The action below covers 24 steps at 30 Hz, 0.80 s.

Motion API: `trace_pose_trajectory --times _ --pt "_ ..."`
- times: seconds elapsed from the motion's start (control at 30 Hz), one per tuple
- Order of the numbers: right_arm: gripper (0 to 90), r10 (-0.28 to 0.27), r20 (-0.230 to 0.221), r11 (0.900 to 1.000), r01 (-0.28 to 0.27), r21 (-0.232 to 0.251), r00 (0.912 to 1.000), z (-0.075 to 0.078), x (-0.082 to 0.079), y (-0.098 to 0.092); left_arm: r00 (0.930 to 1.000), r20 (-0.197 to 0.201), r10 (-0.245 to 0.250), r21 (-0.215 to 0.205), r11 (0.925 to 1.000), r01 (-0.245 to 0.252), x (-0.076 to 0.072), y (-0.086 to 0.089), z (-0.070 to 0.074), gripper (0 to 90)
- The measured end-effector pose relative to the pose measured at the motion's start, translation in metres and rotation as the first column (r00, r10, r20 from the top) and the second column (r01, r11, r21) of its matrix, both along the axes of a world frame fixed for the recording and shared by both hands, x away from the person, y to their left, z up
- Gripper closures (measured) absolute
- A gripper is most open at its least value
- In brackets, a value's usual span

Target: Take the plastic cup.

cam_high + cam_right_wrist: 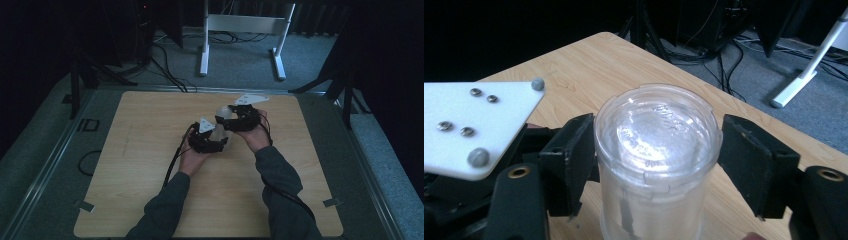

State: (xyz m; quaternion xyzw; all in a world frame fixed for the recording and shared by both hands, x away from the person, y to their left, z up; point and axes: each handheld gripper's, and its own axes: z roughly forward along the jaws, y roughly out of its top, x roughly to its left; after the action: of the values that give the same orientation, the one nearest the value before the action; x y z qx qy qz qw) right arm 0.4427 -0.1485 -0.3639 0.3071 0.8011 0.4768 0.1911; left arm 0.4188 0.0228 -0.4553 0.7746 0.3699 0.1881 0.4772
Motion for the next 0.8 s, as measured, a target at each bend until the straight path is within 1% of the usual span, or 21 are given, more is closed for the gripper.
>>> trace_pose_trajectory --times 0.2,0.27,0.5,0.53,0.7,0.8 --pt "35.8 0.003 0.001 1.000 -0.003 0.002 1.0000 0.000 0.002 0.001 1.0000 -0.001 0.001 0.003 1.0000 -0.001 0.000 0.000 0.000 24.6" --pt "38.9 0.014 -0.001 1.000 -0.014 0.005 0.9999 0.001 0.002 0.001 1.0000 0.001 0.001 0.006 1.0000 -0.001 0.000 0.000 0.000 24.6" --pt "39.4 0.013 0.000 1.000 -0.013 0.014 0.9999 0.004 0.002 -0.001 1.0000 0.006 -0.002 0.015 0.9999 0.002 -0.001 -0.001 -0.001 26.0" --pt "39.4 0.012 -0.003 1.000 -0.012 0.027 0.9999 0.005 0.002 -0.002 1.0000 0.007 -0.002 0.016 0.9999 0.002 -0.001 -0.001 -0.001 26.0" --pt "39.7 0.016 -0.001 0.999 -0.016 0.048 0.9999 0.010 0.002 -0.003 1.0000 0.006 -0.003 0.015 0.9999 0.003 -0.001 -0.001 -0.001 26.1" --pt "40.0 0.017 0.001 0.998 -0.017 0.053 0.9998 0.012 0.002 -0.004 1.0000 0.006 -0.005 0.011 0.9999 0.005 -0.002 0.000 -0.001 26.1"
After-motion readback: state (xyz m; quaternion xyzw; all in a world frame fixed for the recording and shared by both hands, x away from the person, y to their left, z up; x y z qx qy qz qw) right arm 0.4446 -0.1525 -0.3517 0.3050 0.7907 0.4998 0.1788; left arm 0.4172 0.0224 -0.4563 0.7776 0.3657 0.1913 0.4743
